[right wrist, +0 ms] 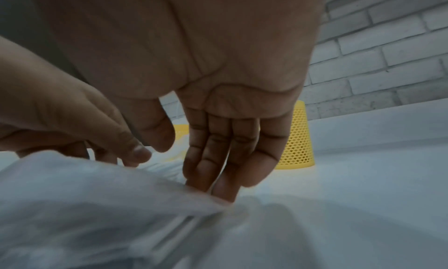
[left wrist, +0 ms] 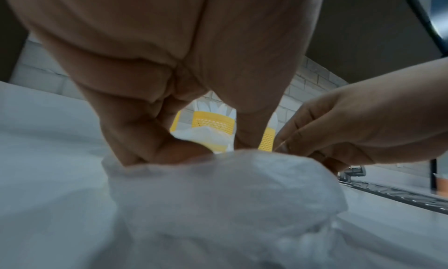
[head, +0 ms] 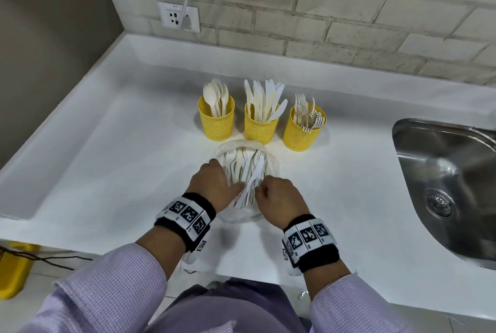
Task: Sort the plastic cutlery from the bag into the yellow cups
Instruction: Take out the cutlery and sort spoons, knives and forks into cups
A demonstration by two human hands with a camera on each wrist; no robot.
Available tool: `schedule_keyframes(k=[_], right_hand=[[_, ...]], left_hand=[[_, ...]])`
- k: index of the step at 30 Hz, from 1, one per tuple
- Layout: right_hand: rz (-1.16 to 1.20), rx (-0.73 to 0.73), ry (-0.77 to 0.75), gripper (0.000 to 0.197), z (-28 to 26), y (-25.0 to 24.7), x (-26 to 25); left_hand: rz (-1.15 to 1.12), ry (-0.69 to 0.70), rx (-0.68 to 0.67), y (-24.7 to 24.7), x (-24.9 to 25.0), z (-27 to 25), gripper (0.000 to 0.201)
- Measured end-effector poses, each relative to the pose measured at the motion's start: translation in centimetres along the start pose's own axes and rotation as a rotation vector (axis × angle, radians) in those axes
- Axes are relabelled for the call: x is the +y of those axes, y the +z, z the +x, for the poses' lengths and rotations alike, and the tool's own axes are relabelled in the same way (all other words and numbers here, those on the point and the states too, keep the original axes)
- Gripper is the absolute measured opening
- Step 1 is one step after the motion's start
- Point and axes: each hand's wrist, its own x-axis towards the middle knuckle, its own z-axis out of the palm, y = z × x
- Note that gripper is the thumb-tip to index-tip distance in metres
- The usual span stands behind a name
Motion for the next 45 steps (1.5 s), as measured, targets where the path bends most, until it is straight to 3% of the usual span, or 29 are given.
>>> schedule_keyframes(k=[3, 5, 8, 15, 20, 23, 27, 30, 33, 36, 45], right_hand=[[0.025, -0.027, 0.084, 0.026, 0.8, -0.5, -0.6], [0.057, -0.038, 0.146, 0.033, 1.4, -0.6, -1.2], [0.099, -0.04, 0.233, 0.047, 2.2, -0.4, -2.2], [0.168, -0.057, 0.29, 0.055, 3.2, -0.1, -2.8], [0.16, -0.072, 0.305, 0.056, 3.5, 0.4, -2.9], [0.187, -0.066, 0.317, 0.054, 3.8, 0.4, -3.0], [0.261, -0.053, 0.349, 0.046, 3.8, 0.3, -2.7], [0.298, -0.049, 0.34, 0.032, 3.8, 0.8, -2.5], [0.309, -0.062, 0.339, 0.037, 3.6, 1.0, -2.8], [0.243, -0.085, 0.327, 0.048, 3.2, 1.0, -3.4], [0.271, -0.075, 0.329, 0.04, 2.9, 1.1, -3.4]], left_hand=[[0.052, -0.05, -0.047, -0.5, 0.2, 0.4, 0.066], [0.083, -0.046, -0.074, -0.6, 0.3, 0.9, 0.056], [0.11, -0.056, -0.107, -0.5, 0.5, 1.5, 0.06], [0.017, -0.086, -0.125, -0.3, 0.6, 2.5, 0.037], [-0.055, -0.16, -0.144, 0.4, 0.5, 2.6, 0.071], [-0.151, -0.131, -0.096, 0.3, 0.2, 2.9, 0.071], [-0.315, -0.209, -0.044, -0.1, -0.7, 2.6, 0.074], [-0.406, -0.279, -0.061, -0.3, -1.5, 2.5, 0.081], [-0.396, -0.307, -0.101, -0.3, -1.7, 2.3, 0.089], [-0.349, -0.258, -0.087, -0.3, -1.0, 1.9, 0.088], [-0.446, -0.171, 0.003, 0.0, -0.2, 0.6, 0.066]])
